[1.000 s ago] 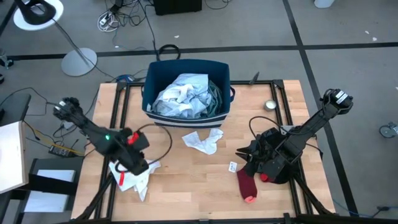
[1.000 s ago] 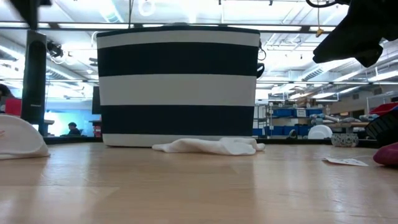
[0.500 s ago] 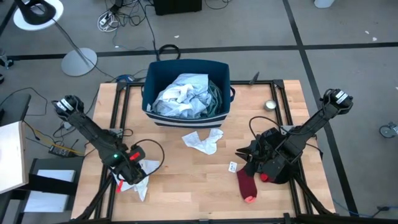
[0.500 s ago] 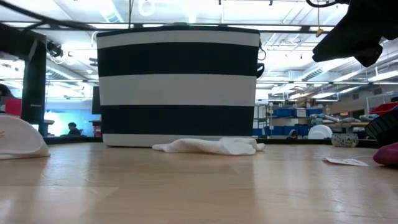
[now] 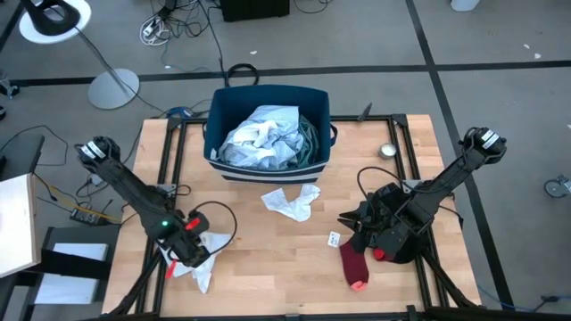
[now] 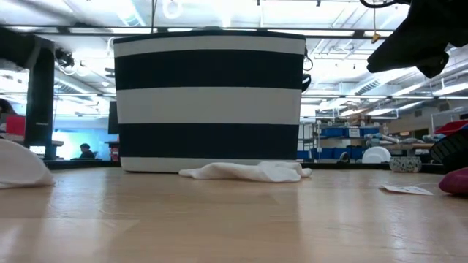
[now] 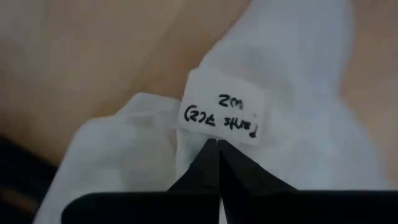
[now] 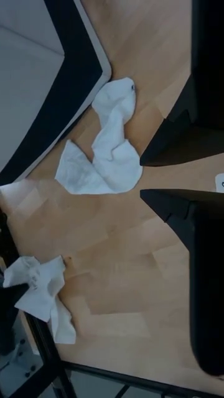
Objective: Sort clothes
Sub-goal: Put the white shirt into the bin
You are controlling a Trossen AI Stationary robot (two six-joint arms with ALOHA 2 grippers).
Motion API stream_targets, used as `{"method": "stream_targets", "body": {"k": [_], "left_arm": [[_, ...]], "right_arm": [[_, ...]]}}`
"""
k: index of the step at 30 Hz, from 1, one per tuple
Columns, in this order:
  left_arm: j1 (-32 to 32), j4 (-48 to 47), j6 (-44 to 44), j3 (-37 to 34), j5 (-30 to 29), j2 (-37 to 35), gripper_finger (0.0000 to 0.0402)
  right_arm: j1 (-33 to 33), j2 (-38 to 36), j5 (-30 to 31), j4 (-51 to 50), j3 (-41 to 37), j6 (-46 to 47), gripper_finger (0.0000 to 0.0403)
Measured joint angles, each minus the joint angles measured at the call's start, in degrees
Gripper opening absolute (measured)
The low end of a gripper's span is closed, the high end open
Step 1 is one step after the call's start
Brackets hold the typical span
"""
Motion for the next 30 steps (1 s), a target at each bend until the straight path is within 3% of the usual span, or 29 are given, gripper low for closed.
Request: {"method": "stream_targets", "body": {"k": [3, 11, 17, 23, 26, 30], "left_arm": [[0.0, -7.3, 0.6, 8.0, -2.9, 0.0, 0.0002], [2.0, -22.4, 7.7, 30.6, -17.2, 0.0, 0.0001], [9.7, -23.9, 23.8, 44.7, -25.6, 0.6, 0.0], [22.1, -22.6, 45.4, 58.6, -27.3, 4.4, 0.0], [30.5, -17.6, 57.0, 64.9, -26.9, 7.3, 0.0], [41.5, -9.5, 69.6, 73.6, -20.3, 11.9, 0.0]], "right_arm": [[0.0, 0.0, 0.0, 0.0, 0.0, 0.0, 0.0071], [-0.2, 0.0, 0.0, 0.0, 0.0, -0.6, 0.0064], [-1.2, 0.0, 0.0, 0.0, 0.0, -0.6, 0.006], [-1.8, 0.0, 0.0, 0.0, 0.0, -1.4, 0.0059], [-1.8, 0.0, 0.0, 0.0, 0.0, -1.8, 0.0058], [-1.9, 0.0, 0.0, 0.0, 0.0, -2.1, 0.0056]]}}
